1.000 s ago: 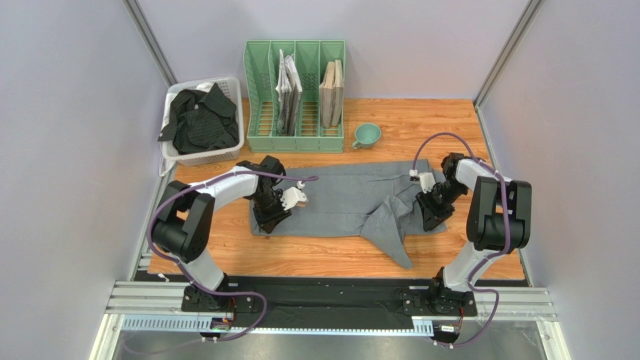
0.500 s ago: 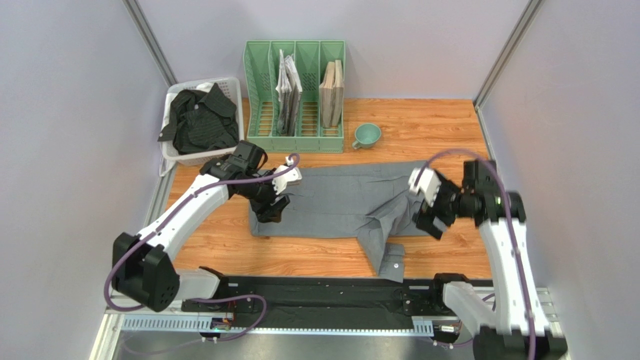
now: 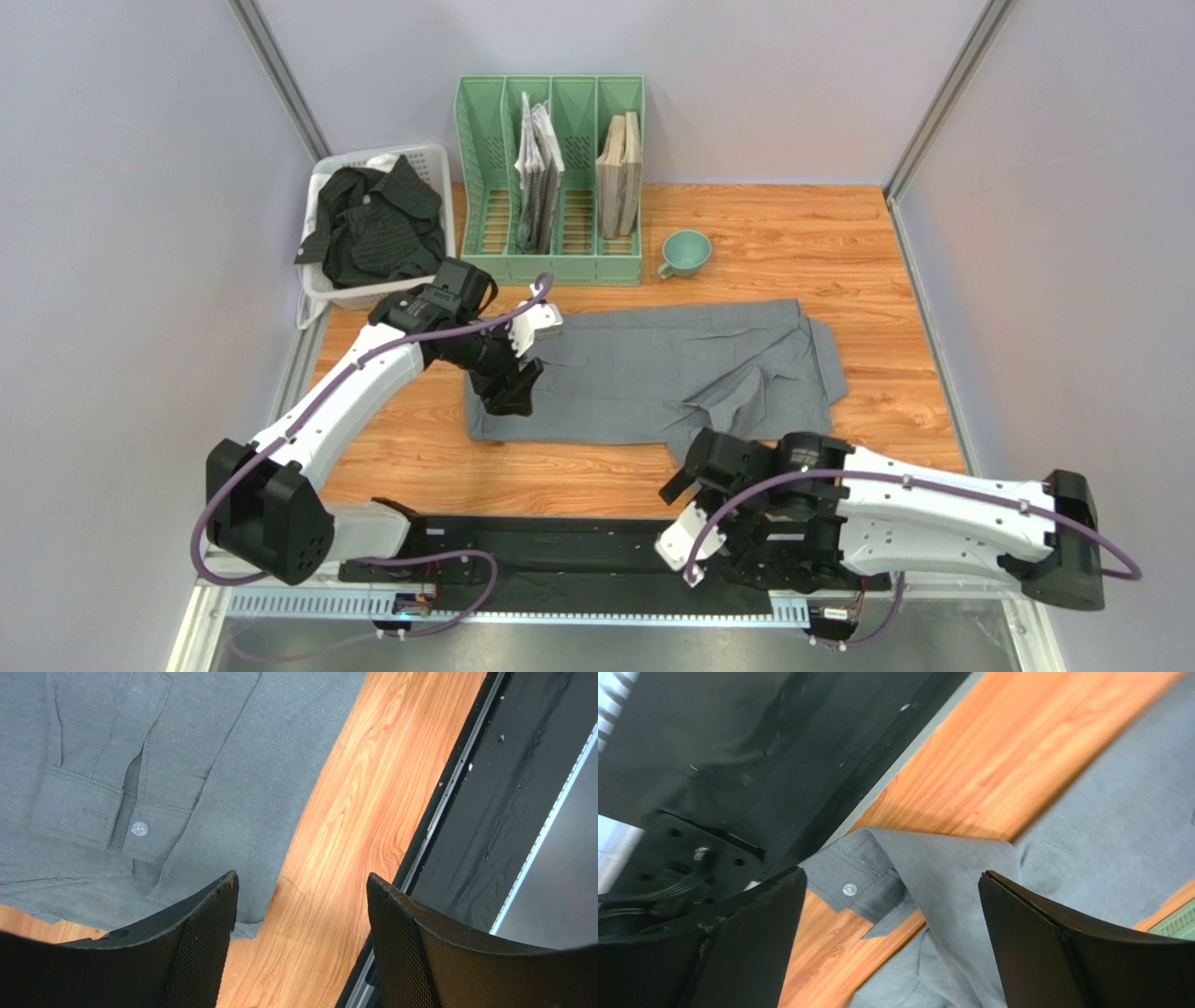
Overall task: Fold and stack the long sleeve shirts
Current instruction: Fold the shirt
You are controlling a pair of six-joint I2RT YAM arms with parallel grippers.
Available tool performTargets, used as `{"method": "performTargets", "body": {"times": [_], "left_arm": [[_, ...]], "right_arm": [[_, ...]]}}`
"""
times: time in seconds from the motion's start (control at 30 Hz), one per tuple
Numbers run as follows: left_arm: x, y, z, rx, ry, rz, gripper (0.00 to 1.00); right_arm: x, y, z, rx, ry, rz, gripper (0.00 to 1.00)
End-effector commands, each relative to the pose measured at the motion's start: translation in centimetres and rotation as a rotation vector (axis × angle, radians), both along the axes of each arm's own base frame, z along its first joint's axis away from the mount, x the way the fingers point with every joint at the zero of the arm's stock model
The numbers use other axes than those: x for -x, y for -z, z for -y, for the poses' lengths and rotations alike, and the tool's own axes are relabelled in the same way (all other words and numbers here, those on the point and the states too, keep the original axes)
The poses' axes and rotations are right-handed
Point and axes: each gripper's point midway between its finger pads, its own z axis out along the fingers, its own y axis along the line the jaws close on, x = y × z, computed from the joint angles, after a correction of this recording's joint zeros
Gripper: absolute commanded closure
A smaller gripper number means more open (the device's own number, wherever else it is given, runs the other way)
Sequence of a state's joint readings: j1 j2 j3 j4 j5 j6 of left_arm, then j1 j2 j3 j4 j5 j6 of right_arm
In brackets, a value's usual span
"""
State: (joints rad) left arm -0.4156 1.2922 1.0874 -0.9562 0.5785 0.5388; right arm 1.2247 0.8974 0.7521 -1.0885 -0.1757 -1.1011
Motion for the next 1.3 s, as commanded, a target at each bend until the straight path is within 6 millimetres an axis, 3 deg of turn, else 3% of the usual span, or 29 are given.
{"method": "performTargets", "body": {"times": [0.0,0.07,0.1,0.2,0.23,0.3,0.33,0.37,0.43,0.5,0.57,0.6,0.63,0.7,0.73,0.8,0.83,0.9,0.93,1.0,1.03,1.07,1.13,1.27], "left_arm": [[0.8,-0.6,0.1,0.024,0.003,-0.018,0.27],[0.8,-0.4,0.0,0.014,0.001,-0.023,0.27],[0.7,-0.5,0.0,0.014,-0.001,-0.021,0.27],[1.0,-0.6,-0.2,0.01,-0.005,-0.018,0.28],[1.0,-0.6,-0.3,0.009,-0.007,-0.016,0.29],[1.2,-1.1,-0.3,0.016,-0.006,-0.005,0.3],[1.2,-1.2,-0.2,0.022,-0.008,-0.002,0.3],[1.2,-1.7,-0.1,0.039,-0.005,0.014,0.31],[1.0,-2.7,0.2,0.07,-0.009,0.045,0.31],[0.7,-3.7,0.5,0.096,-0.015,0.079,0.3],[0.2,-5.6,1.0,0.146,-0.024,0.144,0.28],[-0.1,-6.3,1.2,0.166,-0.03,0.167,0.24],[-0.7,-7.4,1.5,0.198,-0.041,0.215,0.22],[-1.5,-9.1,2.1,0.25,-0.107,0.233,0.07],[-2.5,-10.8,2.6,0.307,-0.133,0.29,0.02],[-3.1,-12.0,3.1,0.375,-0.216,0.278,0.01],[-3.7,-13.7,3.8,0.441,-0.218,0.326,0.01],[-3.6,-14.2,4.7,0.518,-0.235,0.278,0.01],[-3.1,-15.1,5.8,0.589,-0.16,0.282,0.01],[-2.9,-14.7,7.1,0.623,-0.154,0.244,0.01],[-4.2,-14.6,7.2,0.6,-0.206,0.318,0.01],[-3.0,-13.6,8.7,0.579,-0.161,0.332,0.01],[-2.6,-12.3,10.7,0.506,-0.11,0.49,0.01],[-3.1,-10.6,13.7,0.426,-0.095,0.612,0.01]], "right_arm": [[-3.5,3.4,-0.4,0.061,-0.108,0.284,0.0],[-4.1,6.1,0.4,0.16,-0.196,0.35,0.0],[-4.4,6.4,-0.2,0.152,-0.203,0.365,0.01],[-4.5,8.1,-0.4,0.214,-0.213,0.357,0.18],[-5.0,8.1,-0.5,0.225,-0.203,0.38,0.39],[-5.5,7.7,-1.1,0.208,-0.177,0.4,0.64],[-5.7,7.2,-1.4,0.191,-0.16,0.41,0.9],[-5.8,5.9,-2.4,0.14,-0.103,0.399,1.0],[-6.0,3.1,-3.8,0.025,-0.009,0.343,1.0],[-6.1,-1.1,-5.8,-0.126,0.135,0.235,1.0],[-8.1,-4.1,-5.5,-0.227,0.301,0.14,1.0],[-8.4,-7.0,-6.6,-0.337,0.382,0.052,1.0],[-10.5,-7.9,-5.6,-0.374,0.497,0.025,1.0],[-11.5,-10.3,-6.1,-0.484,0.613,-0.098,1.0],[-13.4,-11.1,-5.0,-0.533,0.723,-0.122,1.0],[-16.0,-12.7,-4.7,-0.645,0.905,-0.233,1.0],[-16.9,-13.1,-4.6,-0.675,0.965,-0.278,1.0],[-19.6,-13.4,-4.0,-0.734,1.126,-0.382,1.0],[-20.1,-13.9,-4.0,-0.768,1.232,-0.483,1.0],[-21.8,-13.5,-3.6,-0.795,1.372,-0.606,1.0],[-21.9,-13.6,-3.8,-0.806,1.463,-0.715,1.0],[-22.3,-13.5,-3.9,-0.808,1.492,-0.766,1.0],[-22.7,-12.8,-4.0,-0.792,1.578,-0.891,1.0],[-23.1,-11.2,-3.6,-0.768,1.715,-1.072,1.0]]}}
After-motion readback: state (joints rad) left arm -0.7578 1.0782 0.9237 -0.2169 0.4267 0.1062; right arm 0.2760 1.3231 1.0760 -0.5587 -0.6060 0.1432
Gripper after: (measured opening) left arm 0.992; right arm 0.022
